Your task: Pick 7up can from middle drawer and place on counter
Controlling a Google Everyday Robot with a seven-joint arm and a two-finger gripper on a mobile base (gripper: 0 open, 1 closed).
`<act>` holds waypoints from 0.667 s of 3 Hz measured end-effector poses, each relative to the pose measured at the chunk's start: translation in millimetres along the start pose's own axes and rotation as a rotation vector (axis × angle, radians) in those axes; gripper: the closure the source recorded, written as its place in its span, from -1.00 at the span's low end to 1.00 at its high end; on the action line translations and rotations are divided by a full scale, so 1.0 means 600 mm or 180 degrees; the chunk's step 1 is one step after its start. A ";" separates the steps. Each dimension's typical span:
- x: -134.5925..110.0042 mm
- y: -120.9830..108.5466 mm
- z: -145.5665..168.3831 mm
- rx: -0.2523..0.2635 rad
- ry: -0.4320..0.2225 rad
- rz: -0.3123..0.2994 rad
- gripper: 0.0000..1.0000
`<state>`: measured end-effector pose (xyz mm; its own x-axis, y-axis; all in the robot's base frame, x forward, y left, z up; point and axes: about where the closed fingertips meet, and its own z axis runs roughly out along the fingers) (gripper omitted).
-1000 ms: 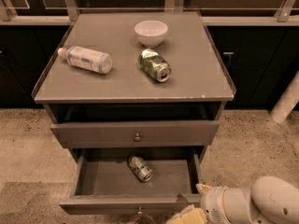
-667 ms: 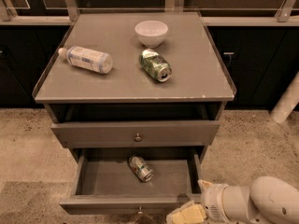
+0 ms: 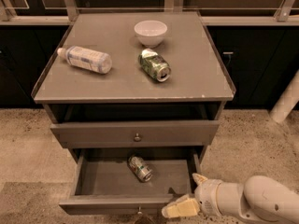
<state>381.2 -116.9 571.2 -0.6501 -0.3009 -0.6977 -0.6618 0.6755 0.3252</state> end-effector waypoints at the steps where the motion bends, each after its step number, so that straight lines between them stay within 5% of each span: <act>1: -0.049 -0.017 0.065 -0.0194 -0.0306 -0.0170 -1.00; 2: -0.082 -0.021 0.132 -0.0374 -0.0404 -0.0263 -1.00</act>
Offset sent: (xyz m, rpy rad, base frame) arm 0.1081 0.1041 -0.0363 0.1849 -0.1313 0.1663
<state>451.3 -57.3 550.7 -0.5442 -0.2598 -0.7977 -0.7549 0.5664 0.3305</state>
